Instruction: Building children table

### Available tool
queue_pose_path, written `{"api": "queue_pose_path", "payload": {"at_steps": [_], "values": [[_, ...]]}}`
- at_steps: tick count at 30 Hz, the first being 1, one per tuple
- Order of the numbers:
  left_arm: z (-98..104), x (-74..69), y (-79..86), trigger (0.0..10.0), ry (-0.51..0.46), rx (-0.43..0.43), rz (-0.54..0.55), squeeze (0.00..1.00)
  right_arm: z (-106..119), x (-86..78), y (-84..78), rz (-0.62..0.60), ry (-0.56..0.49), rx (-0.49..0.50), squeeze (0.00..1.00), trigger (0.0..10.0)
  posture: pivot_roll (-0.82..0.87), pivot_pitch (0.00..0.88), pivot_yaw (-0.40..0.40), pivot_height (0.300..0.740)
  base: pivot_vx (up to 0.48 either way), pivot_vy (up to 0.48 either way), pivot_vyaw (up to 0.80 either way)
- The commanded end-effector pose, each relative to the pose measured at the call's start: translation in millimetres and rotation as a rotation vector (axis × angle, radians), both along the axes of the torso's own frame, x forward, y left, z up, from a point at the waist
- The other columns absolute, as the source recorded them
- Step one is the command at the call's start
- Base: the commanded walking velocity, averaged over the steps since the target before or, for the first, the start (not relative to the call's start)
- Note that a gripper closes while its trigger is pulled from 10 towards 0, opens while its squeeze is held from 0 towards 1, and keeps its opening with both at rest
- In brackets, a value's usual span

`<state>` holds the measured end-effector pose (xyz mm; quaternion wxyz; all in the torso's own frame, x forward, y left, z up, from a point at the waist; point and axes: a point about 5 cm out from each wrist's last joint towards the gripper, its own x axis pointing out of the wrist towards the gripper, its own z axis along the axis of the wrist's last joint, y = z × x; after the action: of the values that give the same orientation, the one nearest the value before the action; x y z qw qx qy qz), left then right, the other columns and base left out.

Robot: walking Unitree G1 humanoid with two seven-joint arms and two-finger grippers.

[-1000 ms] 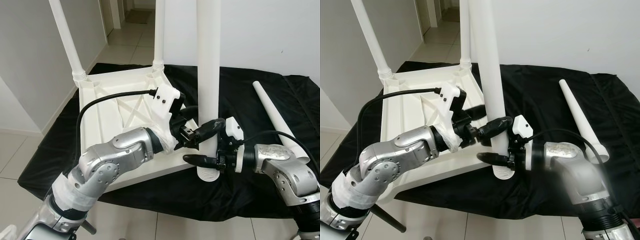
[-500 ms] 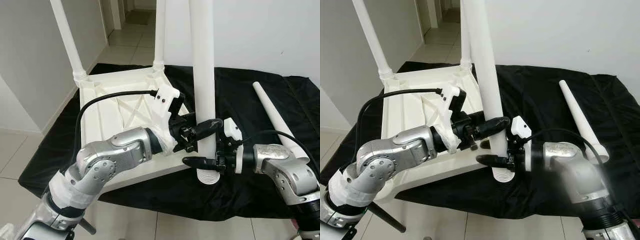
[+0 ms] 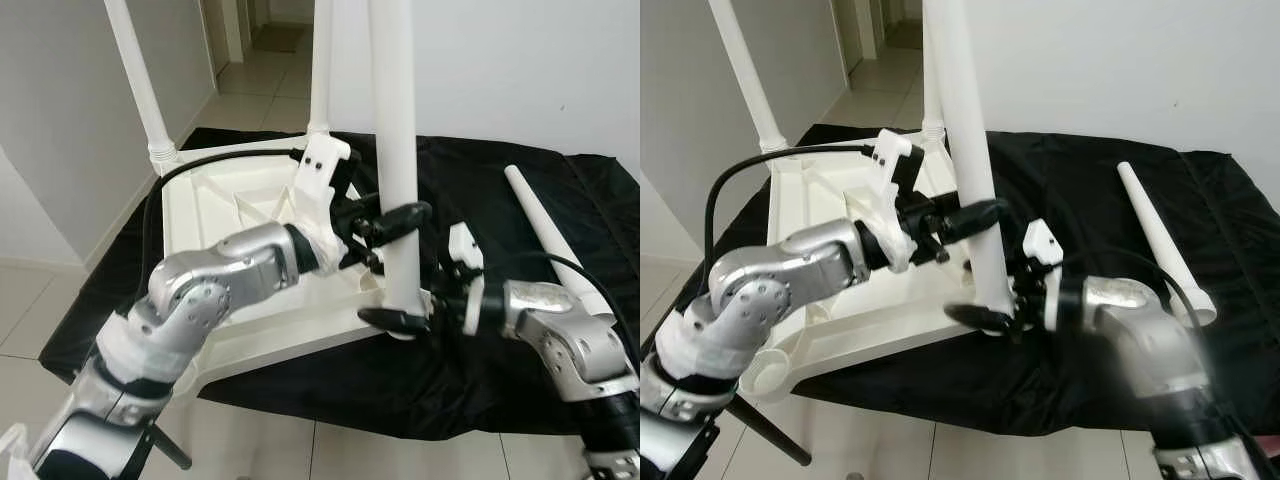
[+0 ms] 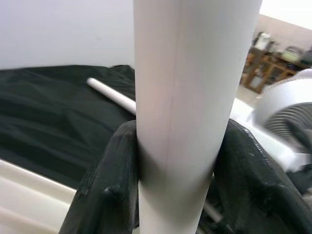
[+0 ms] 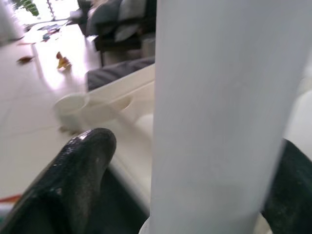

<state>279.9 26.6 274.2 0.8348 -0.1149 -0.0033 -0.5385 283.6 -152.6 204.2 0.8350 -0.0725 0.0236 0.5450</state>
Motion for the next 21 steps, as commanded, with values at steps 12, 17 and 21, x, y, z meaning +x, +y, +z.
{"api": "queue_pose_path", "payload": {"at_steps": [12, 17, 21], "values": [[15.5, 21.5, -5.8, 10.0, -0.068, 0.069, 0.049, 0.0, 11.9, 34.1, 4.3, -0.383, -0.16, 0.059, 0.0, 10.0, -0.08, 0.0, 0.034, 0.74, 0.0, 0.0, 0.0], [19.9, 36.8, -11.5, 10.0, -0.003, 0.036, 0.155, 0.0, 11.8, 44.8, 23.3, -0.531, -0.197, 0.091, 0.0, 10.0, -0.08, 0.0, 0.047, 0.74, 0.0, 0.0, 0.0], [23.4, 40.5, -15.1, 10.0, -0.002, 0.026, 0.193, 0.0, 10.0, 46.5, 33.4, -0.559, -0.201, 0.101, 0.0, 10.0, -0.08, 0.0, 0.048, 0.74, 0.0, 0.0, 0.0]]}}
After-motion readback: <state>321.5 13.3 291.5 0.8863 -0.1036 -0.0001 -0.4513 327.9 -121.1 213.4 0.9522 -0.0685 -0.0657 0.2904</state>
